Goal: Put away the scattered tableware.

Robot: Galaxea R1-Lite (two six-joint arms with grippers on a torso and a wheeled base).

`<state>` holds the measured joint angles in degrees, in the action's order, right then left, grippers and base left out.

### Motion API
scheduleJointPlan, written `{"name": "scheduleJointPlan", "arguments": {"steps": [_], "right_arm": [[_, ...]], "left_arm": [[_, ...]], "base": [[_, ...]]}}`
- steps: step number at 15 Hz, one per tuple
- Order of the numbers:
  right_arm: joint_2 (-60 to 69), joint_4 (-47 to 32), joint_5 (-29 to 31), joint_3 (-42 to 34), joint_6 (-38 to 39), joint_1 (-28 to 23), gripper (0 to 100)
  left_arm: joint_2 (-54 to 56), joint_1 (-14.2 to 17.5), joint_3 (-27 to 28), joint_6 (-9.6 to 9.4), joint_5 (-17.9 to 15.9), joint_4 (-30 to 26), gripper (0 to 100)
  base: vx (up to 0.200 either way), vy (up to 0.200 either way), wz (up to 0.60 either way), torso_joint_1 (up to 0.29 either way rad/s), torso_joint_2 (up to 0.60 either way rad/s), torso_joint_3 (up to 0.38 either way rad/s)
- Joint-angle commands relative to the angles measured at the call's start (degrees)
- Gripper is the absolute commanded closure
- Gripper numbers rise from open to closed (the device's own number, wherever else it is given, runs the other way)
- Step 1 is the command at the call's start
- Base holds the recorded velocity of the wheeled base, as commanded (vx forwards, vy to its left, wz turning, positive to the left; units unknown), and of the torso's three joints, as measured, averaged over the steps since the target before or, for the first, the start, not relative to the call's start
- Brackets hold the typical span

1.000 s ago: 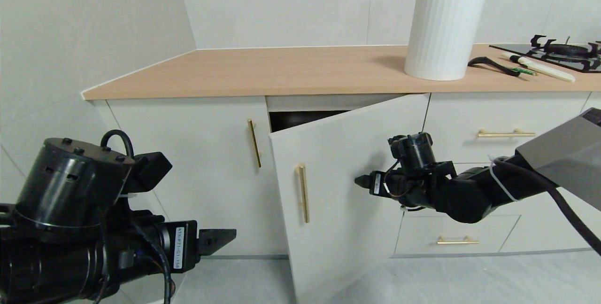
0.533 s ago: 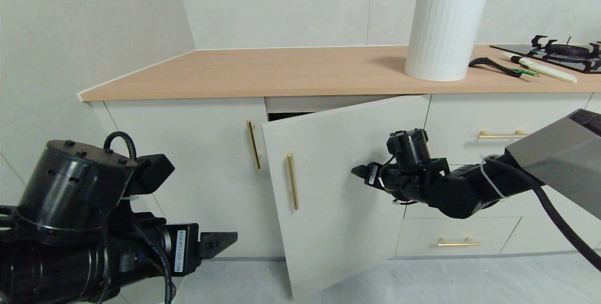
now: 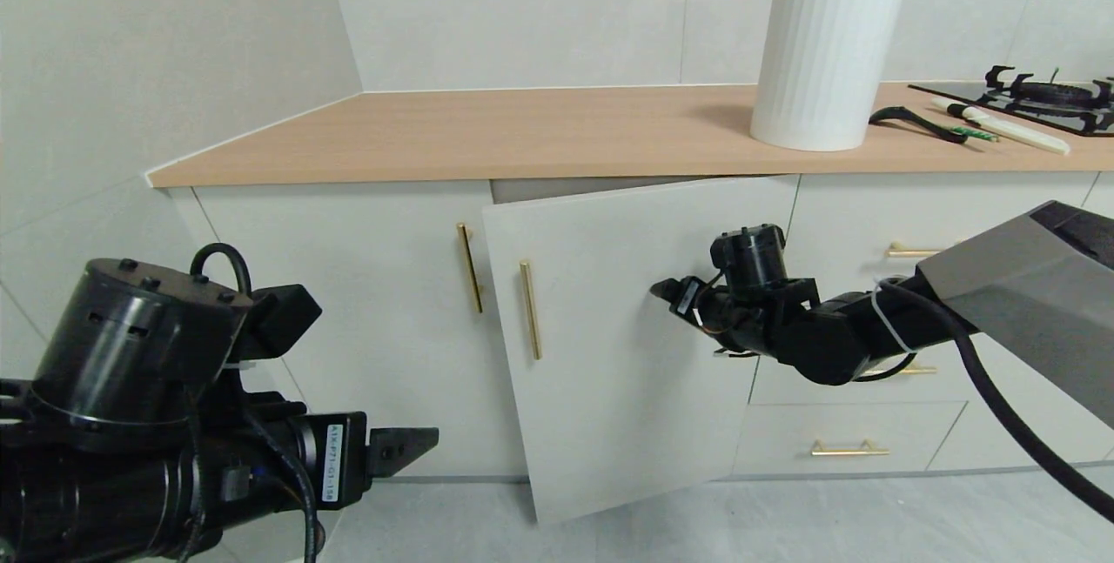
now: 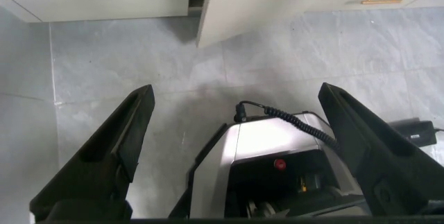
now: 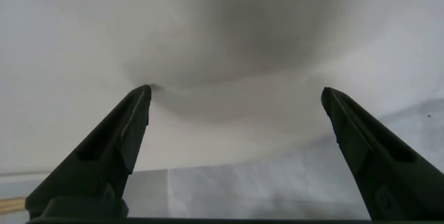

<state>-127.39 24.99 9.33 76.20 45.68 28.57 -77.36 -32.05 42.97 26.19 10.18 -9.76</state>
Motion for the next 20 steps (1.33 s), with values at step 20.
{"name": "scheduleJointPlan", "arguments": {"steps": [20], "right_arm": [[0.21, 0.94, 5.26, 2.55, 3.45, -3.70, 0]], "left_arm": [[0.19, 0.06, 0.18, 0.09, 1.25, 0.01, 0]], "base": [[0.000, 0.000, 0.00, 0.000, 0.00, 0.000]]}}
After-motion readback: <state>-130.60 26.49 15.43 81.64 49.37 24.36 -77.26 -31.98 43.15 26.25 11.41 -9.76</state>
